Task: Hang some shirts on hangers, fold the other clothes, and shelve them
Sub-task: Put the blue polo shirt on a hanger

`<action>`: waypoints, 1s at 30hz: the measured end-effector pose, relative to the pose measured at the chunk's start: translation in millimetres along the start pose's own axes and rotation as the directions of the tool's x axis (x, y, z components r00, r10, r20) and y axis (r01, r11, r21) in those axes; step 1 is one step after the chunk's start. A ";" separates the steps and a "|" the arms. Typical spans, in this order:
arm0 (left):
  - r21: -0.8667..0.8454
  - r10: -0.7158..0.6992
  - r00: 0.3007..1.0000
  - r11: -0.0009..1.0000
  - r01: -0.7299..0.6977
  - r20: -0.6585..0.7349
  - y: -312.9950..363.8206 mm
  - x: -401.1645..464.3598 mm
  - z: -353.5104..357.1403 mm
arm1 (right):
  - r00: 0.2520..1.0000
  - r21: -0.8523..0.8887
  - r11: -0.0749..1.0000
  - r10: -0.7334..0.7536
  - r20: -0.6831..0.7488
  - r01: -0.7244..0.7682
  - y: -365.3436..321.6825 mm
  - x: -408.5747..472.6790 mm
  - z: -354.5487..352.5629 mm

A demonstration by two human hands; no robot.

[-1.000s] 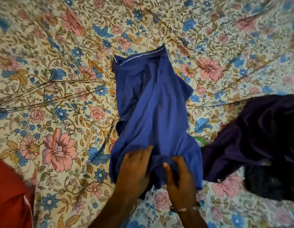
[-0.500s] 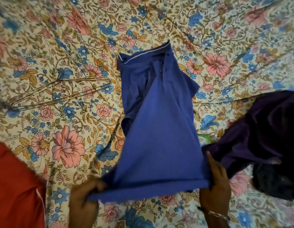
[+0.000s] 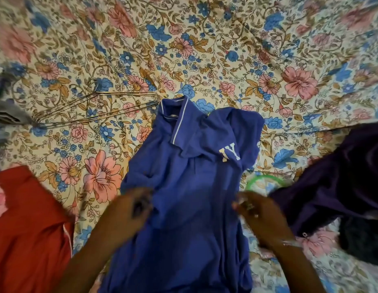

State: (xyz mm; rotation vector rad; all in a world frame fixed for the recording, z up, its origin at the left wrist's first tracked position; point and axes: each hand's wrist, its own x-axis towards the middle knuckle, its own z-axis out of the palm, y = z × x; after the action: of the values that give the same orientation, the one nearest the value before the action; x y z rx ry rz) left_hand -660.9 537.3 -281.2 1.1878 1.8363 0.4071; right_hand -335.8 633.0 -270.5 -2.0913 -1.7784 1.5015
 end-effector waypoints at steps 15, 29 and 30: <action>0.248 -0.001 0.953 0.965 0.080 -0.303 12.7 147.4 -62.4 | 0.934 -0.599 0.783 -0.322 -0.158 0.169 -110.7 183.6 -46.8; 0.410 0.092 0.975 0.912 -0.001 -0.202 -15.1 149.9 -35.5 | 0.780 -0.526 0.827 -0.459 -0.425 0.199 -85.1 130.1 24.7; 0.350 0.103 0.961 0.937 -0.006 -0.257 -19.0 143.6 -35.2 | 0.831 -0.541 0.822 -0.419 -0.366 0.177 -75.3 120.9 41.9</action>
State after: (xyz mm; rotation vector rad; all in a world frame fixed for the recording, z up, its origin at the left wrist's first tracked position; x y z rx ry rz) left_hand -721.7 657.0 -345.9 1.4839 2.1810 0.2948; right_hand -432.6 729.8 -328.1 -1.9547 -2.2843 0.4190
